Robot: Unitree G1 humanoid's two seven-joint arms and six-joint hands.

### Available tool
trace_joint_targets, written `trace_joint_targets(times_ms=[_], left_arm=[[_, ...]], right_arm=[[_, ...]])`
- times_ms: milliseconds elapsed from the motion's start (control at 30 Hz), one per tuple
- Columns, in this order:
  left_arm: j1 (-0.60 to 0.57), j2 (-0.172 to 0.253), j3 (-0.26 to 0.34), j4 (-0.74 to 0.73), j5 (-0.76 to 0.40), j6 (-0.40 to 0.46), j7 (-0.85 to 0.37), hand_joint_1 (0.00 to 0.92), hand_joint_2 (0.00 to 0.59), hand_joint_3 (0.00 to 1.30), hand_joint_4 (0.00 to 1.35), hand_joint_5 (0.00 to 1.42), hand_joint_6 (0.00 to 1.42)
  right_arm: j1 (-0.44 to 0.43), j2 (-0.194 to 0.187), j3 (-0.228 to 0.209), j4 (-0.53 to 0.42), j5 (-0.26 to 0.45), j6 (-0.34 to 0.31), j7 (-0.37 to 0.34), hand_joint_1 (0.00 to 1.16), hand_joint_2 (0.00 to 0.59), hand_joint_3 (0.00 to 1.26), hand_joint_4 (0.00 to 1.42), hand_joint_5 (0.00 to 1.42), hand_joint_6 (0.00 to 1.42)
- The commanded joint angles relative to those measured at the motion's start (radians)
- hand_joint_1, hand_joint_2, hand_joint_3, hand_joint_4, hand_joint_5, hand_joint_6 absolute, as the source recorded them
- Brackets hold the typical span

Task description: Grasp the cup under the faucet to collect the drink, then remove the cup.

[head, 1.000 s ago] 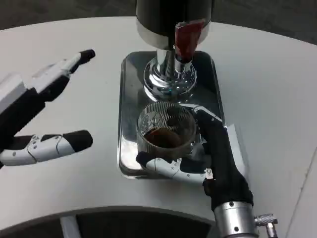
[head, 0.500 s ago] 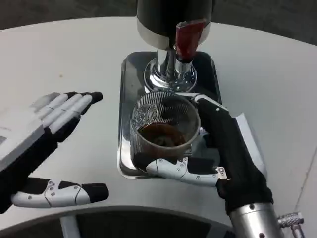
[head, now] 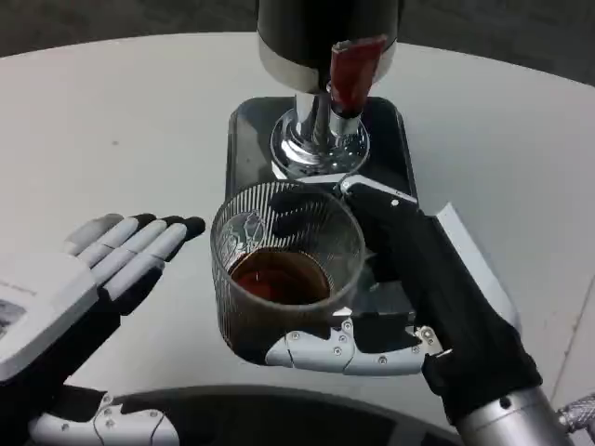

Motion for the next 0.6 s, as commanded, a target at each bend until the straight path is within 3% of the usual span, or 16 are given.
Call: trace_joint_targets(times_ms=[33,200,600], left_arm=[[0.046,-0.007,0.023,-0.043,0.006,-0.001,0.002,0.000,0.000,0.00,0.00,0.00,0.00],[0.067,-0.006,0.021,-0.067,0.027,0.020,-0.007,0.000,0.000,0.00,0.00,0.00,0.00],[0.035,-0.006,-0.014,-0.089,0.035,0.015,-0.001,0.000,0.000,0.00,0.00,0.00,0.00]], right_arm=[[0.029,-0.015,0.008,-0.099,0.034,0.031,0.045,1.11,0.104,0.73,0.94,1.01,1.40],[0.048,-0.027,0.008,-0.139,0.045,0.046,0.065,1.10,0.108,0.73,0.94,1.01,1.40],[0.133,-0.035,0.002,-0.193,0.057,0.001,0.050,1.08,0.108,0.73,0.94,1.01,1.42]])
